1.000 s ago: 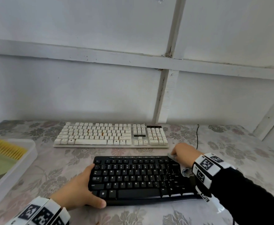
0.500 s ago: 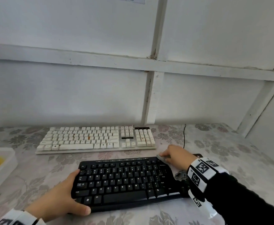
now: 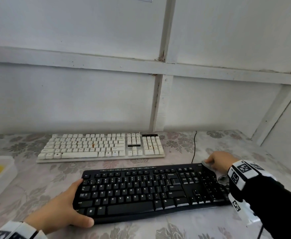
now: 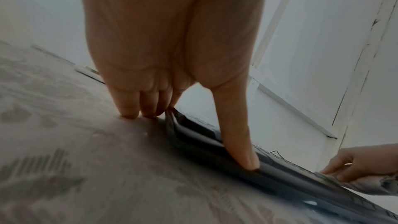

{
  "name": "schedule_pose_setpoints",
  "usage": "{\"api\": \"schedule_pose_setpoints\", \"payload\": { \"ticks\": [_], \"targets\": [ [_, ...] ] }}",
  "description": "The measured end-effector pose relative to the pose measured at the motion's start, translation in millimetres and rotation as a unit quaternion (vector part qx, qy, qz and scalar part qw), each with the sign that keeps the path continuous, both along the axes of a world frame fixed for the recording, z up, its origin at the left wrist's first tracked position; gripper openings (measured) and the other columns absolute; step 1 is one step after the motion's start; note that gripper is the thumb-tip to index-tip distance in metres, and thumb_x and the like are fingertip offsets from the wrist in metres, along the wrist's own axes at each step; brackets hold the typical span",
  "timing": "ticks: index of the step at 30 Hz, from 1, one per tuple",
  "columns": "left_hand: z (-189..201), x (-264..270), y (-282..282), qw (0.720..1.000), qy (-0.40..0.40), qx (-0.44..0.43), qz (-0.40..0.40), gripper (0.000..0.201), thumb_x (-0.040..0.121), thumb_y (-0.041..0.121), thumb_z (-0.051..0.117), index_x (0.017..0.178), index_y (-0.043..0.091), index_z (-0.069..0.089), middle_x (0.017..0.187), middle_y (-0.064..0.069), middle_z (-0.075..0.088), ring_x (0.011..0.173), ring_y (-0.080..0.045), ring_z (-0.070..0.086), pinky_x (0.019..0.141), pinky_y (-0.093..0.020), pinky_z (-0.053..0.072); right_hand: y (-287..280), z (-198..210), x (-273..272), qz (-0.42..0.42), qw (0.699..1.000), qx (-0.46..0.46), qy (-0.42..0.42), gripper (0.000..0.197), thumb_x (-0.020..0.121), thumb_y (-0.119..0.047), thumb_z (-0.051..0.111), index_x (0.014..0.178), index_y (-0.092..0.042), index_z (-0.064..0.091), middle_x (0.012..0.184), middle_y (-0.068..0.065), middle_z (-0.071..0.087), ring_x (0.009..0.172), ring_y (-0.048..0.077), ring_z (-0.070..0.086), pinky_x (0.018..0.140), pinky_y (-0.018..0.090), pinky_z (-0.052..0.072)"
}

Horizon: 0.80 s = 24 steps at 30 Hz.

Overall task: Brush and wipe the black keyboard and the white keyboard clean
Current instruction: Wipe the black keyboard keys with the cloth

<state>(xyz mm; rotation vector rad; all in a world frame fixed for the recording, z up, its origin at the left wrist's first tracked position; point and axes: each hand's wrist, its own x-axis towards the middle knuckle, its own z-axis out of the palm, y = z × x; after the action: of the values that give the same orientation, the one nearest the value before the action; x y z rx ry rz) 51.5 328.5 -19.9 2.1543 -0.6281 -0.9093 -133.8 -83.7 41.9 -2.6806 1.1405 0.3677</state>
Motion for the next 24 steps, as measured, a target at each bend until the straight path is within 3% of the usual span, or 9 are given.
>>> {"api": "schedule_pose_setpoints", "payload": {
  "ticks": [2,5,8,11,14,17,19,22,24],
  "targets": [
    [2,-1,-2,1.000,0.004,-0.004,-0.007,0.139,0.025,0.041,0.092,0.140,0.036,0.014,0.111,0.025,0.046,0.102,0.003,0.050,0.077,-0.011,0.039,4,10,5,0.018,1.000,-0.010,0.012,0.028,0.094,-0.019,0.053,0.115,-0.008,0.067,0.118,0.008,0.066,0.095,0.016,0.064,0.074,0.016,0.037],
    [5,0,-5,1.000,0.005,-0.006,0.005,0.123,0.046,0.027,0.091,0.142,0.032,0.012,0.106,0.026,0.043,0.093,0.008,0.047,0.067,-0.005,0.036,25,12,19,0.090,0.995,0.011,-0.043,0.026,0.092,-0.019,0.057,0.116,-0.016,0.068,0.119,-0.003,0.066,0.109,0.012,0.061,0.088,0.016,0.039],
    [10,-2,-6,1.000,0.012,-0.002,-0.003,0.136,0.022,0.043,0.089,0.136,0.036,0.014,0.106,0.026,0.044,0.092,0.008,0.047,0.067,-0.005,0.036,41,-1,28,0.122,0.990,0.050,-0.053,0.030,0.091,-0.011,0.056,0.120,-0.016,0.065,0.122,-0.001,0.064,0.110,0.011,0.060,0.091,0.012,0.036],
    [4,0,-3,1.000,0.006,-0.004,0.000,0.140,0.021,0.043,0.089,0.141,0.033,0.016,0.113,0.023,0.047,0.102,0.002,0.050,0.080,-0.013,0.040,32,-2,18,0.096,0.993,0.040,-0.063,0.027,0.093,-0.019,0.055,0.118,-0.013,0.066,0.121,0.000,0.065,0.109,0.012,0.061,0.092,0.014,0.037],
    [0,0,0,1.000,0.006,-0.005,-0.001,0.145,0.021,0.044,0.094,0.143,0.032,0.016,0.119,0.019,0.050,0.110,-0.005,0.051,0.097,-0.025,0.041,16,7,-1,0.050,0.999,0.006,-0.018,0.028,0.094,-0.026,0.053,0.118,-0.016,0.066,0.126,0.000,0.062,0.110,0.014,0.061,0.095,0.017,0.036],
    [1,-1,-1,1.000,0.017,-0.001,0.008,0.134,0.038,0.030,0.093,0.145,0.030,0.013,0.111,0.022,0.049,0.103,-0.002,0.051,0.084,-0.018,0.040,-2,12,-5,0.021,0.998,-0.034,0.056,0.028,0.096,-0.027,0.052,0.115,-0.015,0.068,0.118,0.003,0.066,0.103,0.018,0.062,0.078,0.014,0.036],
    [4,-1,-2,1.000,0.015,0.005,0.002,0.140,0.030,0.036,0.092,0.146,0.028,0.013,0.111,0.022,0.050,0.103,-0.002,0.052,0.085,-0.018,0.040,-3,15,5,0.017,0.996,-0.056,0.070,0.028,0.095,-0.027,0.052,0.109,-0.010,0.070,0.101,0.004,0.068,0.087,0.021,0.061,0.073,0.017,0.037],
    [10,-4,-3,1.000,0.007,0.015,-0.006,0.152,0.018,0.045,0.092,0.146,0.029,0.011,0.110,0.021,0.051,0.103,-0.004,0.053,0.087,-0.020,0.040,27,20,35,0.060,0.997,-0.039,-0.014,0.031,0.096,-0.034,0.049,0.089,-0.011,0.070,0.081,0.003,0.068,0.066,0.013,0.059,0.061,0.017,0.043],
    [12,-6,-4,1.000,0.009,0.016,-0.001,0.150,0.021,0.046,0.092,0.146,0.028,0.011,0.111,0.021,0.052,0.102,-0.003,0.054,0.088,-0.020,0.041,70,25,59,0.131,0.989,0.003,-0.072,0.031,0.096,-0.036,0.048,0.092,-0.013,0.069,0.085,0.001,0.069,0.056,0.005,0.054,0.051,0.011,0.039]
  ]
}}
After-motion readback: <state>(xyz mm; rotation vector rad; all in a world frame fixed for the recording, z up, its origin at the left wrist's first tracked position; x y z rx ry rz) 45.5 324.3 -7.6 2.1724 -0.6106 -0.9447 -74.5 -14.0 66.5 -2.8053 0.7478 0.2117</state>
